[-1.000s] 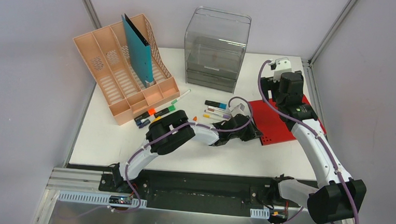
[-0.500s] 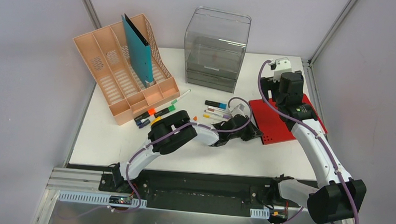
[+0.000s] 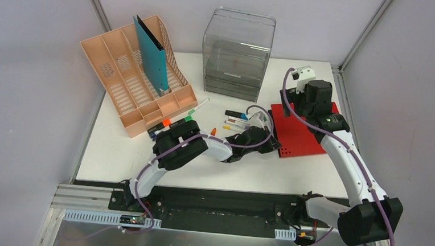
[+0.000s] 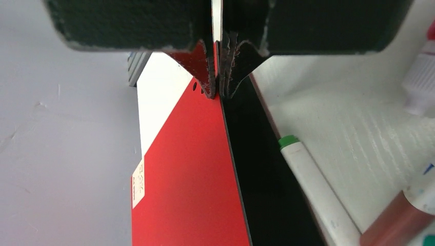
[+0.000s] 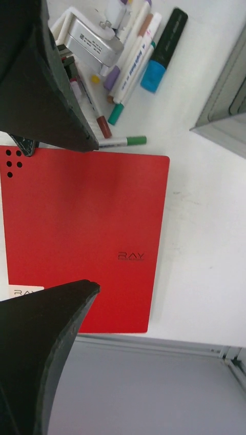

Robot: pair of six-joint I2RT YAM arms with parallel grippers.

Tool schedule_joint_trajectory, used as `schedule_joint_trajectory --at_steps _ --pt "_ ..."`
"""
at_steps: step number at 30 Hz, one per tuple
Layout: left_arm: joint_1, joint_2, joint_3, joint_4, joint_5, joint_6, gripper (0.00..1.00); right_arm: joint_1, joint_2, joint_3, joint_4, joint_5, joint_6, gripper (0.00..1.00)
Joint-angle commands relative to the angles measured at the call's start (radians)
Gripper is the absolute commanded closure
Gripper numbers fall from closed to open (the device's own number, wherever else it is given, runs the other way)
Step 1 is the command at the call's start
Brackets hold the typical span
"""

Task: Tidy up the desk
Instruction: Pick up the folder from the center of the board.

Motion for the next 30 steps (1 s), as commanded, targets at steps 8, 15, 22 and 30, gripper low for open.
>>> schedule_joint_trajectory --at_steps 8,15,22,30 --pt "0.030 -0.215 -0.183 0.085 -0.062 0.170 1.00 0.003 -0.015 0.103 -0.142 -0.309 -0.017 0.01" --pt "0.079 -0.318 -0.324 0.123 -0.051 0.158 1.00 -0.005 -0.012 0.123 -0.233 -0.538 -0.092 0.01" --pt "0.127 -0.388 -0.431 0.170 -0.005 0.108 1.00 -0.006 0.008 0.125 -0.269 -0.652 -0.107 0.01" --pt "0.174 -0.444 -0.523 0.239 0.039 0.048 1.00 -0.046 0.043 0.121 -0.228 -0.634 -0.009 0.01"
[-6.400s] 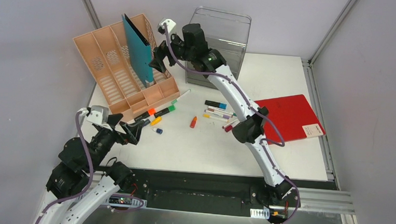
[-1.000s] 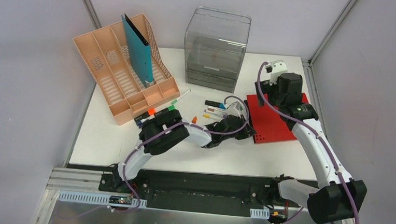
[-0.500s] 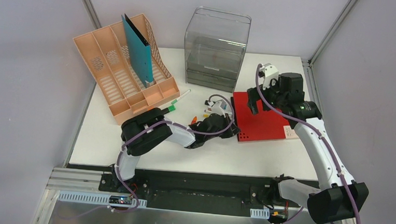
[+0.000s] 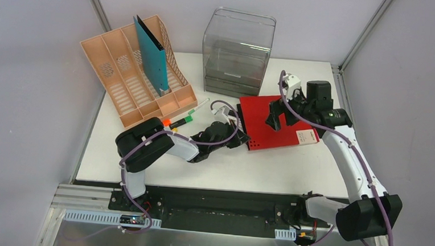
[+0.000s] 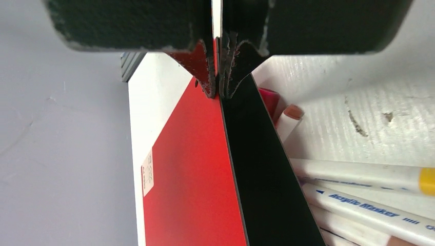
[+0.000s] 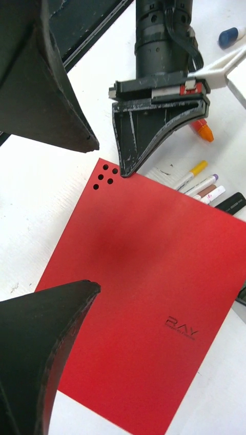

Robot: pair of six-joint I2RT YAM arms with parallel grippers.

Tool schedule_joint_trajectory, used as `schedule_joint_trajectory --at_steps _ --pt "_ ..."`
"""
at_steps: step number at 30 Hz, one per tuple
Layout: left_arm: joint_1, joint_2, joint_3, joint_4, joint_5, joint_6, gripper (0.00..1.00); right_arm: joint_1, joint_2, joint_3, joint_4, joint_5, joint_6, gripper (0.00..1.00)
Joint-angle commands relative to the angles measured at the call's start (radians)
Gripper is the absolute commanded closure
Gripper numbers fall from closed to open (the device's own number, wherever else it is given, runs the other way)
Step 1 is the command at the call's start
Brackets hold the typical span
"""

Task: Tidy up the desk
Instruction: Pick up the folder from the center of the board.

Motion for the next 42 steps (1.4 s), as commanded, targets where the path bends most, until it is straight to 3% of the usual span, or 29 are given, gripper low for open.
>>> schedule_joint_trajectory --at_steps 1,9,23,32,42 --pt "0.032 -0.071 -0.042 0.128 0.041 -0.056 1.00 -0.033 0.018 0.042 0.043 -0.018 0.072 0.01" --pt "0.071 -0.077 -0.092 0.210 0.099 -0.164 1.00 -0.164 0.111 0.044 0.079 -0.092 0.252 0.01" --pt "0.109 -0.142 -0.192 0.249 0.110 -0.182 1.00 -0.379 0.267 0.022 0.119 -0.150 0.395 0.01" --pt "0.128 -0.144 -0.236 0.291 0.128 -0.190 1.00 -0.517 0.434 0.031 0.084 -0.251 0.367 0.01" --pt "0.151 -0.131 -0.216 0.341 0.193 -0.305 1.00 -0.524 0.378 0.014 0.088 -0.417 0.279 0.01"
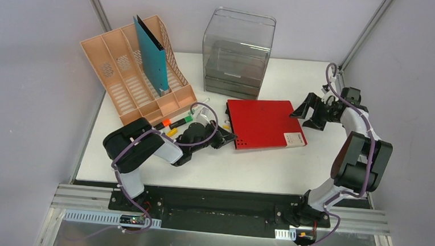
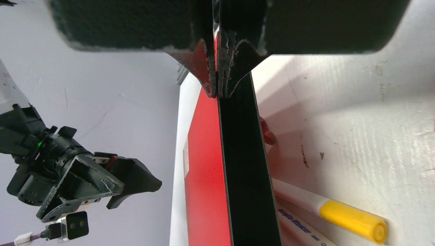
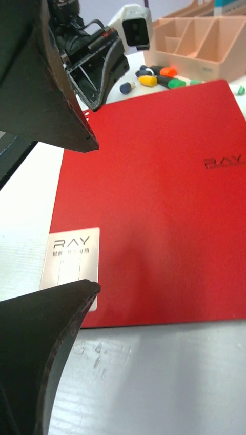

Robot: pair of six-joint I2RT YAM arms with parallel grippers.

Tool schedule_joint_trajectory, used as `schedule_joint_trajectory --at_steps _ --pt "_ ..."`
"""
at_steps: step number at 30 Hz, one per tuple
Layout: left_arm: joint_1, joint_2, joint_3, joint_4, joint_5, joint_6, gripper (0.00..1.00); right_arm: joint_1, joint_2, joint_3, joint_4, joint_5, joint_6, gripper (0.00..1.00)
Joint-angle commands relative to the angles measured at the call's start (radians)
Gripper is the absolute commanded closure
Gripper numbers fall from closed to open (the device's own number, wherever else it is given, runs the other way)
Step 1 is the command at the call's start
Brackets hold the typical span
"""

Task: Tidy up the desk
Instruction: Pick up the folder from the center of the board.

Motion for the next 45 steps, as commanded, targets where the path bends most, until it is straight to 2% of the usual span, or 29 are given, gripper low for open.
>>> schedule_joint_trajectory --at_steps 1,3,7,12,16,24,30,39,45 --pt "0.013 -0.024 0.053 0.115 0.056 -0.085 1.00 0.002 -0.085 0.012 0.011 -0.121 -0.056 0.01" --pt "0.013 0.008 0.067 0.148 0.071 -0.125 1.00 0.002 -0.096 0.015 -0.007 -0.159 -0.091 0.01" --pt "0.013 0.047 0.085 0.182 0.066 -0.193 1.00 0.048 -0.141 0.030 -0.125 -0.313 -0.268 0.01" --pt "0.014 0.040 0.092 0.136 0.068 -0.224 1.00 0.167 -0.258 -0.017 -0.070 -0.170 -0.350 0.01" --pt "0.013 -0.028 0.068 0.050 0.054 -0.206 1.00 0.187 -0.264 -0.007 -0.085 -0.146 -0.361 0.01" --pt "0.013 -0.324 0.020 -0.230 -0.019 -0.023 1.00 0.190 -0.270 0.003 -0.103 -0.137 -0.371 0.01" --pt "0.013 -0.536 0.059 -0.530 -0.068 0.145 1.00 0.191 -0.276 0.005 -0.104 -0.143 -0.368 0.01" --pt "0.012 -0.719 0.094 -0.727 -0.140 0.327 1.00 0.192 -0.282 0.006 -0.107 -0.150 -0.366 0.01" --pt "0.013 -0.788 0.206 -0.883 -0.171 0.507 1.00 0.196 -0.278 0.008 -0.111 -0.153 -0.368 0.01"
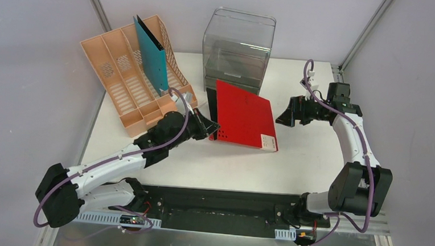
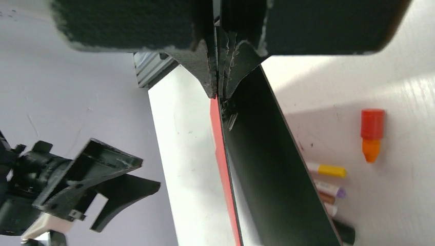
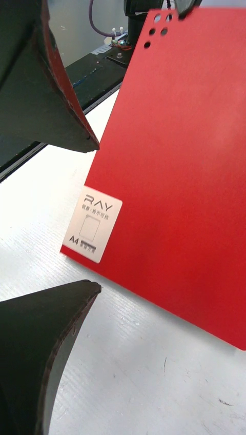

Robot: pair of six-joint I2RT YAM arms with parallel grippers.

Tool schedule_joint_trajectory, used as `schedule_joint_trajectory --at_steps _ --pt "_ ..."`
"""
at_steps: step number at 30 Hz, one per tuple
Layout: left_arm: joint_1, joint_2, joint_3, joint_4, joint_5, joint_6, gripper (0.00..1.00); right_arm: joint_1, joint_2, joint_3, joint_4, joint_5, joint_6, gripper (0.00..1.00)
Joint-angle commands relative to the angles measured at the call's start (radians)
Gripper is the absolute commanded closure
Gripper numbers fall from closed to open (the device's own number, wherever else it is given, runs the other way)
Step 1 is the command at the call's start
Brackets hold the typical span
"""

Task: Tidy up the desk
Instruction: Pick up the folder from the center of the board.

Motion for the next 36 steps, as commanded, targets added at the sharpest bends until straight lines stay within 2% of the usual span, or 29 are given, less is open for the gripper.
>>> schedule_joint_trajectory --at_steps 1,9,21,30,36 --pt "0.013 -0.072 0.137 -0.091 -0.052 0.205 1.00 0.007 -0.024 0.022 0.001 -0.022 -0.024 0.01" --pt "0.014 -0.089 0.243 -0.224 -0.080 0.330 1.00 0.015 -0.008 0.026 -0.008 -0.026 -0.027 0.01" --pt "0.015 -0.091 0.380 -0.308 -0.119 0.492 1.00 0.046 0.042 0.035 -0.025 -0.028 -0.029 0.01" --pt "0.015 -0.042 0.447 -0.311 -0.047 0.549 1.00 0.061 0.101 0.038 -0.030 -0.094 -0.025 0.01" --pt "0.014 0.005 0.477 -0.312 0.047 0.598 1.00 0.066 0.058 -0.024 0.041 -0.173 -0.077 0.01"
